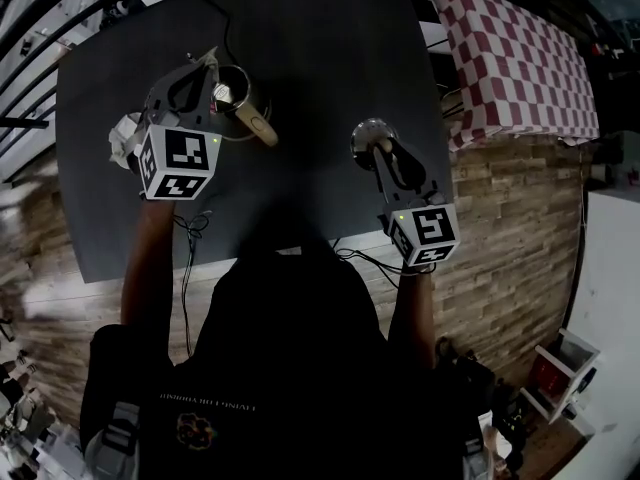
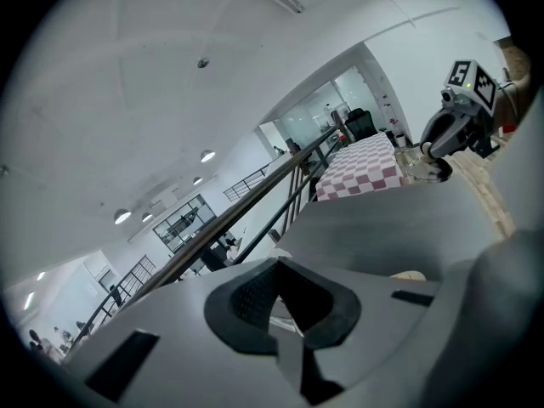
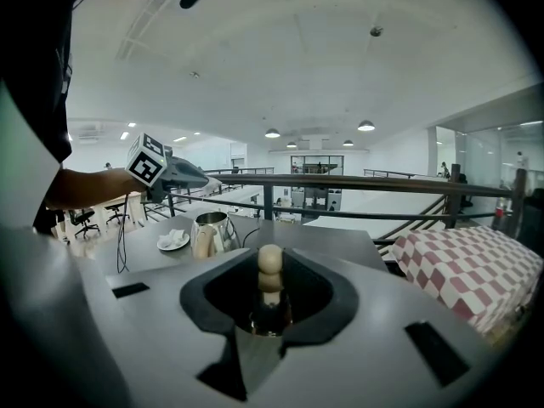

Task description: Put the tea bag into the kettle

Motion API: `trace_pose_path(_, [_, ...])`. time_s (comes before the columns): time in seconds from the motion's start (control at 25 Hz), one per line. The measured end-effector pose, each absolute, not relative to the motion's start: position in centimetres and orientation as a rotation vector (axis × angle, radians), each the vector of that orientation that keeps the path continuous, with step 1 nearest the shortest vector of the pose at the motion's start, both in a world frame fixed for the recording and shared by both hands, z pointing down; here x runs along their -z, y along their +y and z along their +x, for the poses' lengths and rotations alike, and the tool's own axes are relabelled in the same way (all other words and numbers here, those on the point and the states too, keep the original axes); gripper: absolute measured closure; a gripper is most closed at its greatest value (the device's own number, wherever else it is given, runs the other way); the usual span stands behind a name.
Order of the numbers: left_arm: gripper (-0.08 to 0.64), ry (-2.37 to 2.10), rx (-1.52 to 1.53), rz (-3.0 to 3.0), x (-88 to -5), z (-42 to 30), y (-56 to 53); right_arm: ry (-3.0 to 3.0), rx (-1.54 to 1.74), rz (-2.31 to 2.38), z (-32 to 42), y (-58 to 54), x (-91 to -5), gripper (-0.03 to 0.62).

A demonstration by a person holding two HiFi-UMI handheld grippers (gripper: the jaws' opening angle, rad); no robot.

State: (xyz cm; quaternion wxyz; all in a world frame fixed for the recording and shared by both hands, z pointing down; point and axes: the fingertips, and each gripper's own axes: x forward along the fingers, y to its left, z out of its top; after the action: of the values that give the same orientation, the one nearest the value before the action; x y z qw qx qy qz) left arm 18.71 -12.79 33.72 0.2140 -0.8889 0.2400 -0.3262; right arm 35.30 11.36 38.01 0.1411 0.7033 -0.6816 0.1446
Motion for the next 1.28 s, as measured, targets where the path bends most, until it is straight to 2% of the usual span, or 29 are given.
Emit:
trace_pose_path(0.2, [0.554,0.682,0.888,-2.462,-33.1,18.5,-12.8,-1.987,-0.411,2.029,35.0,10.9,-38.0,0.492])
trace_pose_path(0.6, [0.552,0.590,1.014,-2.520,-38.0,18.6,-11.9,-1.988,-0.411,2.021,34.6,10.8,-38.0,0.494])
trace_pose_path(0.76, [0.491,0.576,1.044,-2.540,-38.9,18.8,-11.7,-1.979,-0.419,2.029,34.8,10.9,-38.0,0.494])
trace_pose_path(0.88, [0.476,0.577,1.046,-2.545,-39.0,18.7,-11.6,-1.977,-0.410,2.035,34.8,10.9,-37.7,0.493])
trace_pose_path(1.28, [0.476,0.619,1.032,-2.542,-38.4,17.2,-11.4,-2.007,-0.392,2.009,34.3,9.9,-37.4,0.493])
